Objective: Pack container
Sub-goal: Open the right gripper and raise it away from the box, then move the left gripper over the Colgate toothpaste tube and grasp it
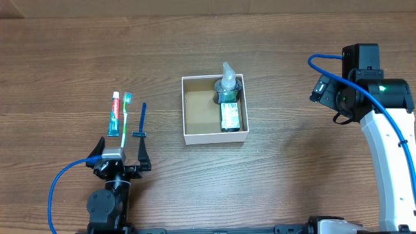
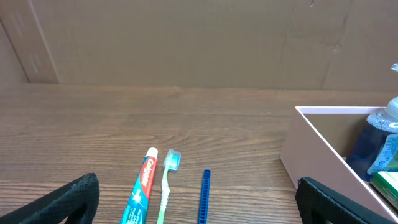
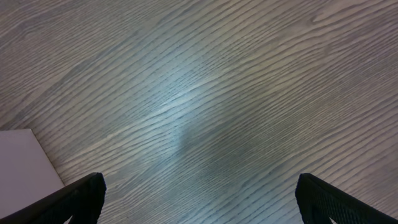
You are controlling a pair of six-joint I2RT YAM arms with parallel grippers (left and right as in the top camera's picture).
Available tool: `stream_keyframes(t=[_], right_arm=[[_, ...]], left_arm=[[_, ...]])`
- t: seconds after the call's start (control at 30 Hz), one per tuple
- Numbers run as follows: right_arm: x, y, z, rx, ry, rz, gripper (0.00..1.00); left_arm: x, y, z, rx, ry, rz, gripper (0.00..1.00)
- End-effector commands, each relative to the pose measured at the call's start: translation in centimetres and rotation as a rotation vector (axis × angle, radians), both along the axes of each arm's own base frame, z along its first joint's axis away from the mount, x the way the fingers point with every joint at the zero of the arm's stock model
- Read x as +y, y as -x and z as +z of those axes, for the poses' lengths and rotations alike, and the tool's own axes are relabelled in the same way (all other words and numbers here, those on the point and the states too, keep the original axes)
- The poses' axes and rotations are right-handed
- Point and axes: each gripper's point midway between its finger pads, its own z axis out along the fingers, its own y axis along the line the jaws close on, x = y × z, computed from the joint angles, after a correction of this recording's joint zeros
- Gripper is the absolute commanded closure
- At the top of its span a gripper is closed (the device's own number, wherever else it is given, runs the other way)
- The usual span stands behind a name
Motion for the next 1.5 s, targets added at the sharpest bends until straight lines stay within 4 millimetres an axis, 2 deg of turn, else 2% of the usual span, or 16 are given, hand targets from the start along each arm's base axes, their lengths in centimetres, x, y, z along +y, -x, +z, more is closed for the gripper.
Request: stream_keyframes(t=[0.0, 0.1, 0.17, 0.2, 0.3, 0.37, 0.5, 0.67, 0.83, 0.97, 1.1, 1.2, 1.27, 1.37, 1.43, 1.47], right_arm=[[-0.3, -0.2, 0.3, -0.012, 0.011, -0.006, 0.0], [-0.3, -0.2, 0.3, -0.012, 0.011, -0.006, 0.0], [-0.3, -0.2, 0.3, -0.011, 0.011, -0.006, 0.0], [-0.3, -0.2, 0.3, -0.012, 0.011, -0.006, 0.0], [-0.3, -0.2, 0.3, -0.012, 0.011, -0.006, 0.0], [-0.3, -0.2, 0.3, -0.011, 0.011, -0.006, 0.0], [-0.3, -0.2, 0.3, -0.012, 0.011, -0.006, 0.0], [-0.3, -0.2, 0.3, -0.012, 0.011, -0.006, 0.0], [-0.3, -0.2, 0.3, -0.012, 0.011, -0.006, 0.0], [-0.3, -0.2, 0.3, -0.012, 0.011, -0.006, 0.0], [-0.3, -0.2, 0.3, -0.012, 0.011, -0.006, 0.0], [-0.3, -0.2, 0.3, -0.012, 0.011, -0.006, 0.0], [-0.3, -0.2, 0.3, -0.012, 0.011, -0.006, 0.0], [-0.3, -0.2, 0.3, -0.012, 0.011, -0.006, 0.0], [-0.3, -0.2, 0.3, -0.012, 0.011, -0.006, 0.0], [-0.3, -0.2, 0.3, -0.012, 0.011, -0.006, 0.0]], left_arm=[[0.3, 0.0, 0.1, -0.008, -0.012, 0.013, 0.0], [-0.5, 0.0, 0.2, -0.014, 0.015, -0.031, 0.0], [-3.2, 0.3, 0.3, -0.002, 0.164, -0.181, 0.0], [-4.8, 0.6, 1.3, -0.03, 0.209, -0.274, 0.0], [-7.6, 1.6, 2.7, -0.068, 0.218, -0.456, 0.0], [-8.5, 2.2, 3.2, -0.065, 0.231, -0.514, 0.0], [-8.1, 2.5, 4.7, 0.02, 0.28, -0.473, 0.0], [-6.7, 1.7, 10.0, 0.128, 0.238, -0.376, 0.0], [-5.2, 0.1, 14.7, 0.365, 0.117, -0.285, 0.0], [-5.2, -0.8, 17.7, 0.508, 0.116, -0.284, 0.0], [-5.3, -2.0, 19.8, 0.542, 0.12, -0.282, 0.0], [-5.3, -2.5, 20.1, 0.549, 0.119, -0.281, 0.0], [-4.9, -2.2, 19.2, 0.579, 0.048, -0.286, 0.0], [-2.0, -2.7, 16.9, 0.66, 0.029, -0.106, 0.0], [0.8, -2.6, 14.4, 0.76, 0.055, 0.093, 0.0], [1.3, -2.7, 13.5, 0.797, 0.051, 0.13, 0.0]])
